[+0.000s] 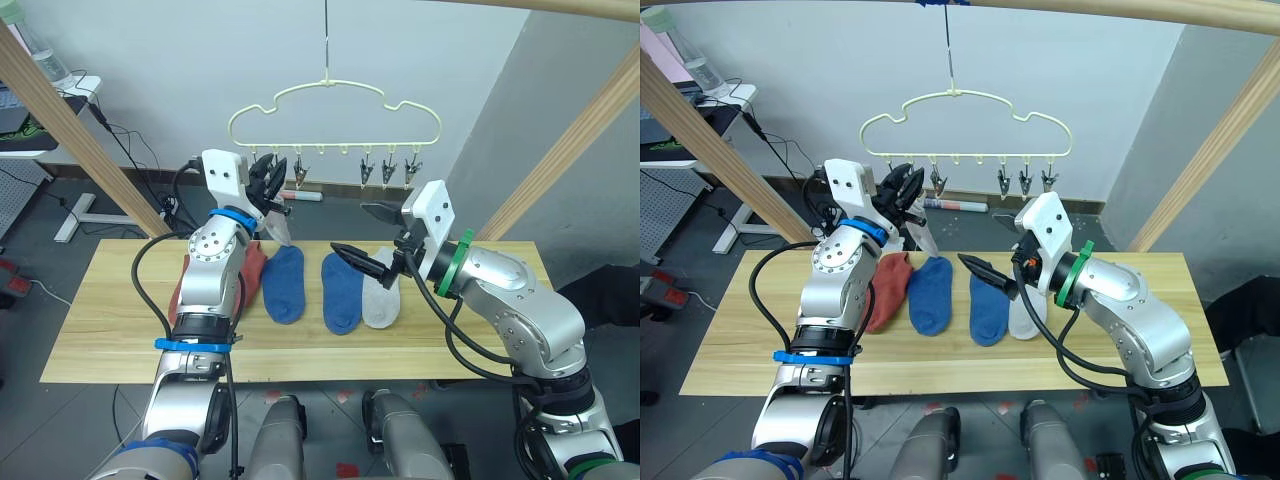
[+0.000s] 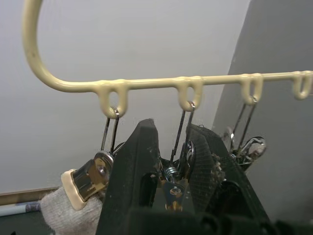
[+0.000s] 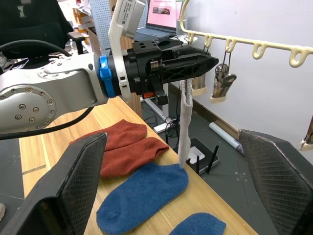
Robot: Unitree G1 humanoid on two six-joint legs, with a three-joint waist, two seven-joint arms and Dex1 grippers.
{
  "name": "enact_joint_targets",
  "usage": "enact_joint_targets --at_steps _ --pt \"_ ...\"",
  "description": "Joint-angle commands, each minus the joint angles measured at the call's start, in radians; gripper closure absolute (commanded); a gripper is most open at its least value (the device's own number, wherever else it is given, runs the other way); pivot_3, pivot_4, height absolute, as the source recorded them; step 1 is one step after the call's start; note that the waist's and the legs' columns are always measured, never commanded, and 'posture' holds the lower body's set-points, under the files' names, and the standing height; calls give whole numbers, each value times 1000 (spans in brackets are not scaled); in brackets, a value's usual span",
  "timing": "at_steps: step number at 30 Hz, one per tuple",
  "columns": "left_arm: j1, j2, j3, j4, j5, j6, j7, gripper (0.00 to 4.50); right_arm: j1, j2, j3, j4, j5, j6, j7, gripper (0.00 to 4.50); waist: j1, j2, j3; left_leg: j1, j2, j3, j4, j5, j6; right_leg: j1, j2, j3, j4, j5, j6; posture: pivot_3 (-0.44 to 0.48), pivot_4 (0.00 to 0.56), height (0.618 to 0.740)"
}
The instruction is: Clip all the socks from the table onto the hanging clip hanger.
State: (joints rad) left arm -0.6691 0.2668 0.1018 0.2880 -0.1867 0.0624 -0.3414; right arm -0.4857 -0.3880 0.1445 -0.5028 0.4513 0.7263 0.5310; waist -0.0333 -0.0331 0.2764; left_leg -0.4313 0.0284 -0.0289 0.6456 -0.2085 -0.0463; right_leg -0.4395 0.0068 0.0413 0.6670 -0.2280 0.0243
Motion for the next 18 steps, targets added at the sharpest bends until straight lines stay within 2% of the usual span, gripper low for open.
enact_joint_targets --at_steps 1,7,14,15,18 --pt "0 -1 0 -54 -17 16 -14 3746 2 -13 11 -8 -17 -20 11 0 0 0 0 0 0 0 0 0 0 0 0 0 0 0 0 -47 259 740" --pt "6 17 -6 -80 -19 66 -40 3746 15 -49 43 48 -86 -42 9 0 1 0 0 0 0 0 0 0 0 0 0 0 0 0 0 -38 257 740" --pt "37 4 4 -128 -52 110 -57 3746 18 -34 41 64 -106 -50 6 0 0 0 0 0 0 0 0 0 0 0 0 0 0 0 0 -34 253 740" --pt "40 4 4 -132 -51 109 -55 3186 19 -33 41 62 -108 -50 6 0 1 0 0 0 0 0 0 0 0 0 0 0 0 0 0 -35 253 740" --pt "41 3 2 -130 -44 102 -41 2681 17 -30 38 59 -111 -45 8 0 1 0 0 0 0 0 0 0 0 0 0 0 1 0 0 -40 257 740"
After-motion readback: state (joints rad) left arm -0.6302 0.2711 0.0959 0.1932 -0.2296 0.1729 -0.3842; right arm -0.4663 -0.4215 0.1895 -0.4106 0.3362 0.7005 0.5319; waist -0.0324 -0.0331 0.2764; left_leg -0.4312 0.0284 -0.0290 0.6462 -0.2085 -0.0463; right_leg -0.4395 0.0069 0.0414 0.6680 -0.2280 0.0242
